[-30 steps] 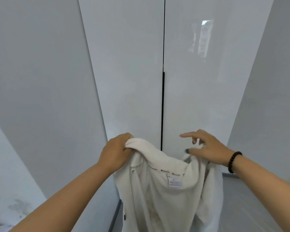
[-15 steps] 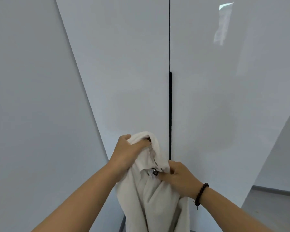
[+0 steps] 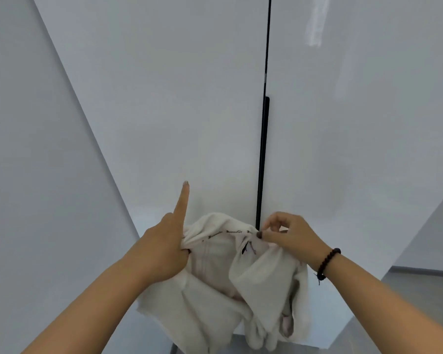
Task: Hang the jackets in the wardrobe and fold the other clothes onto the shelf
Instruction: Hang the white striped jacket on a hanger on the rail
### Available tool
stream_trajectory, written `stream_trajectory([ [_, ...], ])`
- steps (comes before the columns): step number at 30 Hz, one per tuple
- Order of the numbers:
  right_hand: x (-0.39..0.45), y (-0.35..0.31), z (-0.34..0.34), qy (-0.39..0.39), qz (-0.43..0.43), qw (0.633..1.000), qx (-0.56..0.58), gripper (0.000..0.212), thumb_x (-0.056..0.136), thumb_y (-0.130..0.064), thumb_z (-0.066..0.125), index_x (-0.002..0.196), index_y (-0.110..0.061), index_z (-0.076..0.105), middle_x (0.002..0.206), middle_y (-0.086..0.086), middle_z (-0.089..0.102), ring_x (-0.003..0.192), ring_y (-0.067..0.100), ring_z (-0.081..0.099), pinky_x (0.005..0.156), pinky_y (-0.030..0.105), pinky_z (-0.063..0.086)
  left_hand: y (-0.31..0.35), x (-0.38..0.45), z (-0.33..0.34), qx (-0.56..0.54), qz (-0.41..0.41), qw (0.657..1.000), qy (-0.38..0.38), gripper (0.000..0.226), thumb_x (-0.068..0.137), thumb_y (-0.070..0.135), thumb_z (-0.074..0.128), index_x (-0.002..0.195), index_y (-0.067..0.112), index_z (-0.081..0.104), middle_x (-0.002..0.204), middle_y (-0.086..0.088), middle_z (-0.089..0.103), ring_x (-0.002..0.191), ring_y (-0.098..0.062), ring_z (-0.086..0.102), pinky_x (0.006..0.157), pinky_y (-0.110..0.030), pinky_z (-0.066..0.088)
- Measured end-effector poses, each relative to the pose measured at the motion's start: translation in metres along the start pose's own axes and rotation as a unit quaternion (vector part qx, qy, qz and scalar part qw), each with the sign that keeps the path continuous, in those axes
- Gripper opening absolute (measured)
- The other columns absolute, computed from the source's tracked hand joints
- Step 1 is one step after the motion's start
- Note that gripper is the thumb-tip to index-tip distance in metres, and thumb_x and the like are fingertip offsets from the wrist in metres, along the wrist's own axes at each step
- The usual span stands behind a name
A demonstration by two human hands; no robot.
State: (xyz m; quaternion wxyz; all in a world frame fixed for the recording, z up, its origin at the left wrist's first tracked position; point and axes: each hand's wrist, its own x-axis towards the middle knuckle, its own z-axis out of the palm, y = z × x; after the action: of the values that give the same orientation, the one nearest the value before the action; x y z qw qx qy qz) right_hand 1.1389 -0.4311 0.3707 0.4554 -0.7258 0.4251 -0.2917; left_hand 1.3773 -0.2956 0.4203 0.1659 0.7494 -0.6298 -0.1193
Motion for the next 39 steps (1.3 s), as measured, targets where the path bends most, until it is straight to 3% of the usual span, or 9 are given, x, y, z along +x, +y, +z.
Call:
stream_trajectory([
  [2, 0.011, -0.011, -0.011, 0.106, 0.026, 0.992, 0.070, 0.010, 0.077, -0.010, 0.072, 0.080, -0.018, 0.067, 0.053, -0.012, 0.047, 0.055, 0.007, 0.047, 0.062, 0.020, 0.039, -0.013, 0.009, 0.000, -0.047, 0.010, 0.995, -0.086, 0.084, 0.090, 0.024, 0.057, 0.142, 0.063, 0.002, 0.100, 0.011, 0.061, 0.090, -0.012, 0.061, 0.077, -0.024, 0.049],
  [5, 0.028, -0.034, -0.019, 0.203, 0.056, 0.973, 0.098, 0.019, 0.078, -0.010, 0.069, 0.095, -0.017, 0.063, 0.056, -0.006, 0.045, 0.053, 0.012, 0.044, 0.056, 0.022, 0.038, -0.025, 0.023, 0.007, -0.139, 0.019, 0.984, -0.108, 0.032, 0.090, 0.028, 0.060, 0.116, 0.047, 0.055, 0.101, 0.021, 0.065, 0.091, 0.001, 0.060, 0.075, -0.015, 0.048],
  [11, 0.067, -0.069, 0.004, 0.246, 0.078, 0.966, 0.000, 0.026, 0.082, -0.020, 0.065, 0.105, -0.023, 0.055, 0.075, -0.004, 0.054, 0.063, 0.009, 0.052, 0.055, 0.020, 0.036, -0.039, 0.044, 0.012, -0.387, -0.017, 0.921, -0.036, 0.011, 0.081, 0.027, 0.075, 0.090, 0.030, 0.071, 0.084, 0.010, 0.072, 0.077, -0.005, 0.067, 0.062, -0.015, 0.050],
  [15, 0.082, -0.066, 0.029, 0.266, 0.096, 0.958, -0.054, 0.018, 0.085, -0.018, 0.059, 0.101, -0.013, 0.052, 0.082, 0.001, 0.057, 0.065, 0.011, 0.051, 0.050, 0.018, 0.036, -0.052, 0.048, 0.019, -0.521, -0.017, 0.848, -0.090, 0.032, 0.066, 0.031, 0.074, 0.093, 0.047, 0.072, 0.095, 0.010, 0.075, 0.086, -0.007, 0.071, 0.064, -0.015, 0.053],
  [18, 0.088, -0.063, 0.038, 0.301, 0.095, 0.945, -0.088, 0.009, 0.090, -0.017, 0.053, 0.093, -0.010, 0.048, 0.080, 0.003, 0.056, 0.063, 0.013, 0.048, 0.051, 0.020, 0.037, -0.067, 0.062, 0.030, -0.543, -0.034, 0.834, -0.094, 0.029, 0.064, 0.028, 0.074, 0.090, 0.041, 0.073, 0.093, 0.005, 0.076, 0.085, -0.011, 0.072, 0.062, -0.018, 0.053],
  [25, 0.081, -0.061, 0.039, 0.306, 0.092, 0.937, -0.140, 0.016, 0.092, -0.009, 0.046, 0.079, -0.014, 0.039, 0.072, 0.001, 0.049, 0.059, 0.013, 0.042, 0.052, 0.022, 0.037, -0.064, 0.079, 0.027, -0.525, 0.006, 0.840, -0.135, 0.031, 0.071, 0.032, 0.074, 0.099, 0.043, 0.069, 0.099, 0.011, 0.074, 0.090, -0.008, 0.071, 0.065, -0.018, 0.053],
  [33, 0.023, -0.054, 0.036, 0.283, 0.034, 0.951, -0.116, 0.026, 0.089, -0.010, 0.055, 0.071, -0.015, 0.036, 0.056, -0.003, 0.041, 0.051, 0.009, 0.033, 0.050, 0.008, 0.036, -0.024, 0.085, 0.014, -0.442, 0.102, 0.869, -0.196, 0.046, 0.088, -0.001, 0.062, 0.119, 0.034, 0.060, 0.108, 0.013, 0.071, 0.104, -0.008, 0.065, 0.078, -0.013, 0.048],
  [37, -0.016, -0.053, 0.029, 0.261, 0.006, 0.961, -0.090, 0.027, 0.086, -0.011, 0.059, 0.070, -0.014, 0.038, 0.058, -0.002, 0.042, 0.049, 0.005, 0.031, 0.050, 0.011, 0.034, 0.002, 0.081, 0.011, -0.379, 0.143, 0.887, -0.219, 0.073, 0.090, 0.006, 0.063, 0.146, 0.040, 0.031, 0.135, 0.019, 0.046, 0.122, -0.002, 0.048, 0.102, -0.020, 0.037],
  [39, -0.037, -0.050, 0.026, 0.258, -0.005, 0.963, -0.073, 0.029, 0.084, -0.009, 0.060, 0.067, -0.015, 0.037, 0.057, -0.002, 0.040, 0.053, 0.008, 0.031, 0.052, 0.014, 0.032, 0.018, 0.074, 0.014, -0.368, 0.168, 0.881, -0.245, 0.077, 0.090, 0.005, 0.062, 0.148, 0.041, 0.025, 0.134, 0.022, 0.047, 0.117, 0.007, 0.051, 0.098, -0.013, 0.038],
])
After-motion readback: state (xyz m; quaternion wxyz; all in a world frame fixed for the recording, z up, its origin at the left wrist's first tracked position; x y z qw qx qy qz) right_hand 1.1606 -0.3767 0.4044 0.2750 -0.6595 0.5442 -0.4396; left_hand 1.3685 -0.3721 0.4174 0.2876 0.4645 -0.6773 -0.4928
